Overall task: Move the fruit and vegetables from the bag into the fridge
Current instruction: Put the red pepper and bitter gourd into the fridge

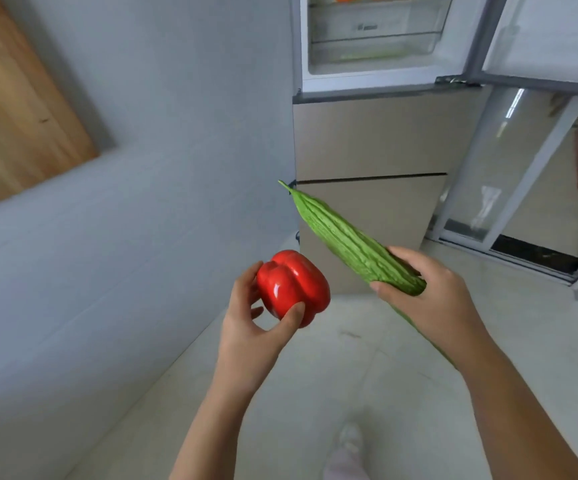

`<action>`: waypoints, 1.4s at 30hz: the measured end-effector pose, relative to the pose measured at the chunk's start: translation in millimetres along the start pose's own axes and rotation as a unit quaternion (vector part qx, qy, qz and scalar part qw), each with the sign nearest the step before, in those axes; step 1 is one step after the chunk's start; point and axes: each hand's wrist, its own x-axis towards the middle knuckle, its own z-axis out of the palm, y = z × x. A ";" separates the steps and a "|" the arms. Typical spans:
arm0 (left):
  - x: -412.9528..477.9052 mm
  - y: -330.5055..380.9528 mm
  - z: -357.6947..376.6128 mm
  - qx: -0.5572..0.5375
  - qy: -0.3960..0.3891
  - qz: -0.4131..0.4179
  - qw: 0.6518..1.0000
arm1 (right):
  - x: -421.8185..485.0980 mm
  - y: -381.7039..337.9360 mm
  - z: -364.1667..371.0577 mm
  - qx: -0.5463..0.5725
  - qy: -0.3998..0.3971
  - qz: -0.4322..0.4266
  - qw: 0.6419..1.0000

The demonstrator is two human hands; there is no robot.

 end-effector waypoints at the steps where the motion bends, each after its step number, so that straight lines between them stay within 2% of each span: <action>1: 19.6 0.3 10.7 0.000 -0.009 0.008 1.000 | 16.4 8.0 -3.3 0.000 0.010 0.005 1.000; 9: 179.5 29.6 109.8 -0.005 -0.069 0.058 0.996 | 156.2 56.6 -58.9 -0.039 0.069 0.008 0.997; 16: 266.0 38.1 168.1 -0.009 -0.084 0.076 0.993 | 256.8 77.3 -90.1 -0.069 0.095 -0.006 0.993; 23: 354.6 38.5 199.6 -0.030 -0.070 0.098 0.992 | 343.7 91.2 -91.0 -0.089 0.091 -0.020 0.992; 29: 453.5 42.5 224.4 -0.059 -0.064 0.134 0.987 | 439.8 90.9 -89.4 -0.102 0.124 -0.041 0.986; 42: 660.6 99.8 240.0 -0.085 -0.050 0.252 0.963 | 643.0 35.5 -106.4 -0.157 0.183 -0.141 0.960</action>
